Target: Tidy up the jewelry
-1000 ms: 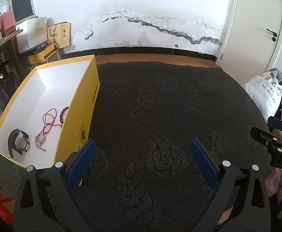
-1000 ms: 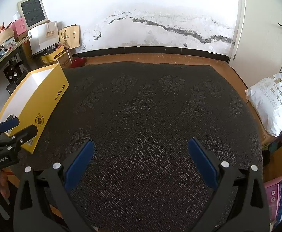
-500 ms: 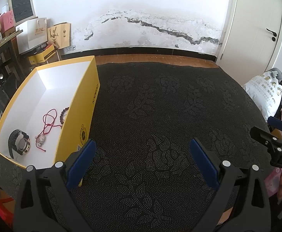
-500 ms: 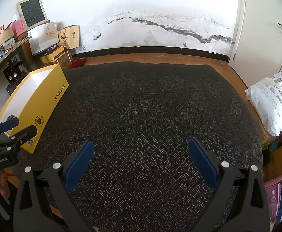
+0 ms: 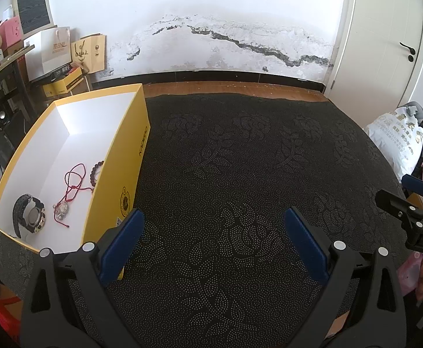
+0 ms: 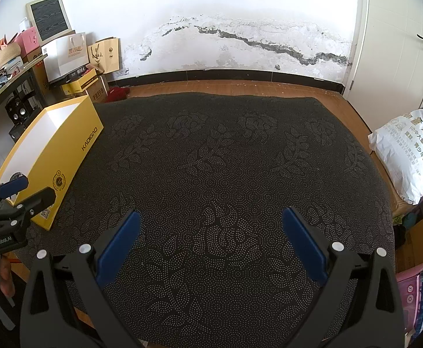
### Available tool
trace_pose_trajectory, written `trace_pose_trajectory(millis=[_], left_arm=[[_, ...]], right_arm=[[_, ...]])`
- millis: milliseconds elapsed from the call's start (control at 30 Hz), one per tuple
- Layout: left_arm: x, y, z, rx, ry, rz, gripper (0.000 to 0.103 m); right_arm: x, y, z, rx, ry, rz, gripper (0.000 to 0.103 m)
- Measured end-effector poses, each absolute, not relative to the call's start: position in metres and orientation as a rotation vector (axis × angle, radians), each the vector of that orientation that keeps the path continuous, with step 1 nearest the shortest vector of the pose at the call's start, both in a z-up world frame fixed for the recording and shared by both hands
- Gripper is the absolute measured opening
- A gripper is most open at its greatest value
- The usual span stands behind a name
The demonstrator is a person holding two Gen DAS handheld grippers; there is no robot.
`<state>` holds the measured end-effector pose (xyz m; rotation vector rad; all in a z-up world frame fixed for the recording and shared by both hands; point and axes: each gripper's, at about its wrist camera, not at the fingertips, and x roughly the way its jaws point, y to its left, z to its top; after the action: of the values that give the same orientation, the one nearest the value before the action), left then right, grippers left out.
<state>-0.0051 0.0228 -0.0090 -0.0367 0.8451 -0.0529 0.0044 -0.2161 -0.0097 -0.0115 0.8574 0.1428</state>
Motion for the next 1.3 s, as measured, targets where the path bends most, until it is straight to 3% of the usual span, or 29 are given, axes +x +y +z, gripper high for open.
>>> trace_pose_trajectory(millis=[1300], left_arm=[[-0.0044, 0.017, -0.0105, -0.032, 0.859, -0.057, 0.097]], right_arm=[[0.0041, -0.2154, -0.0092, -0.013, 0.855, 0.142, 0.095]])
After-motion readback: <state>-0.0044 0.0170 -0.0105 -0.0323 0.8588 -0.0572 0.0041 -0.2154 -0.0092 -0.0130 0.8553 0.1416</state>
